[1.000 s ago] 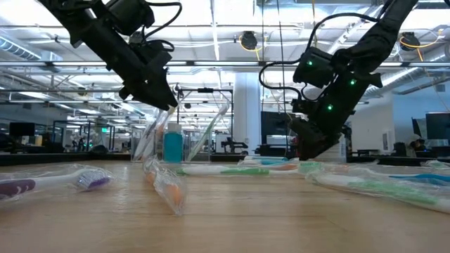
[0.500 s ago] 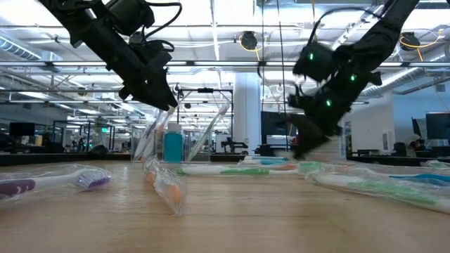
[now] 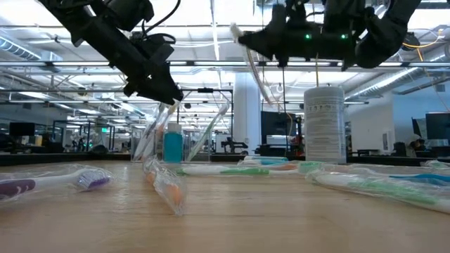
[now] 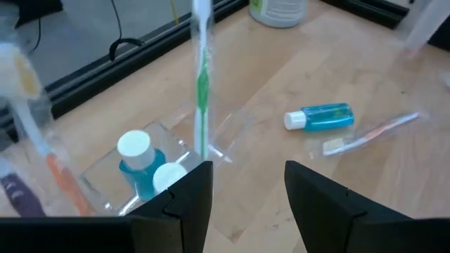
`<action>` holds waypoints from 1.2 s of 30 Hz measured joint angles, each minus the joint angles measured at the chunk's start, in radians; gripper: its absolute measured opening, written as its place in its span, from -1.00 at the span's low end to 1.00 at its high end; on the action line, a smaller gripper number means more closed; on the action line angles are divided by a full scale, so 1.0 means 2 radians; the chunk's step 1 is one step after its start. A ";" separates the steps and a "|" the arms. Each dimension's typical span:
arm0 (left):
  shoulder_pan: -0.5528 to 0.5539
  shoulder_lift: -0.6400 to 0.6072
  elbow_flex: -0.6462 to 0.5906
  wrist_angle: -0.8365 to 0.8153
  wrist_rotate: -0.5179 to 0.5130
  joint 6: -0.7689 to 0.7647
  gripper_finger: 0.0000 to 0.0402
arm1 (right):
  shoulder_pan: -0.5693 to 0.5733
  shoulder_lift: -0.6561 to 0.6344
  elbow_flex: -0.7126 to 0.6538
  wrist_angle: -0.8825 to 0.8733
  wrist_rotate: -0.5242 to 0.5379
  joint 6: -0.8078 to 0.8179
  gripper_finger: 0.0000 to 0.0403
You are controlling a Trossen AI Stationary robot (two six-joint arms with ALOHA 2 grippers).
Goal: Pick & Place toothbrushing station
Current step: Put the orange toothbrush into the transparent organizer
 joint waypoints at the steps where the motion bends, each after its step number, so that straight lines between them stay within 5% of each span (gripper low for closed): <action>1: -0.001 0.000 0.000 0.001 0.001 0.009 -0.08 | -0.001 0.009 0.002 0.029 -0.002 -0.001 -0.95; 9: -0.001 -0.082 0.000 -0.034 -0.009 0.045 -0.08 | -0.001 0.133 0.075 0.114 0.001 -0.050 -0.94; 21: -0.001 -0.171 0.000 -0.076 -0.033 0.070 -0.08 | -0.030 0.302 0.270 0.114 0.003 -0.070 -0.95; 36: -0.001 -0.166 0.000 -0.119 -0.012 0.062 -0.08 | -0.054 0.334 0.252 0.052 0.028 0.087 -0.87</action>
